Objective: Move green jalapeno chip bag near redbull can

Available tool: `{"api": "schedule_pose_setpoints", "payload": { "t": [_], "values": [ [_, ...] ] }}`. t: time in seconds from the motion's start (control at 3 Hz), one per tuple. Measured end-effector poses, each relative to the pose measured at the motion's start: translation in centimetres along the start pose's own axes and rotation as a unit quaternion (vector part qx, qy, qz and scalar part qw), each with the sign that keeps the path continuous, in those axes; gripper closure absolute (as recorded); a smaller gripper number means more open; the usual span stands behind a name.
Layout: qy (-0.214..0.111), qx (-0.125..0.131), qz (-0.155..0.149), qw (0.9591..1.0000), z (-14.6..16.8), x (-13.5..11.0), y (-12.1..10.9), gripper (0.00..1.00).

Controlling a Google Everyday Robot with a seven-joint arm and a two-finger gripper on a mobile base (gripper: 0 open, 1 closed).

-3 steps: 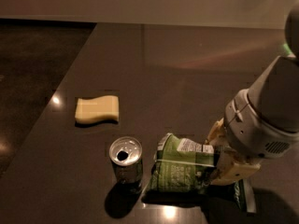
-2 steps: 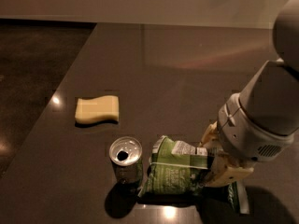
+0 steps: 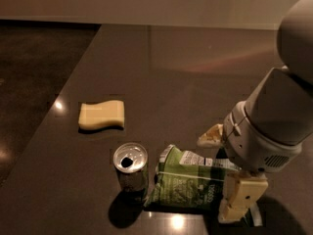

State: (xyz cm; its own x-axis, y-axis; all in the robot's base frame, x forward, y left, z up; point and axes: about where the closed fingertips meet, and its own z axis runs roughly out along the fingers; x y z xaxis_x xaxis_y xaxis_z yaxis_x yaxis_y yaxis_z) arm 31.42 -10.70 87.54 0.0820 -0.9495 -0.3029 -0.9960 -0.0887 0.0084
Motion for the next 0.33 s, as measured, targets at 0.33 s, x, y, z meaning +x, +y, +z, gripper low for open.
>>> {"api": "schedule_pose_setpoints", "payload": {
  "t": [0.33],
  "values": [
    [0.0,0.0,0.0,1.0,0.0,-0.02,-0.02,0.0]
  ]
}}
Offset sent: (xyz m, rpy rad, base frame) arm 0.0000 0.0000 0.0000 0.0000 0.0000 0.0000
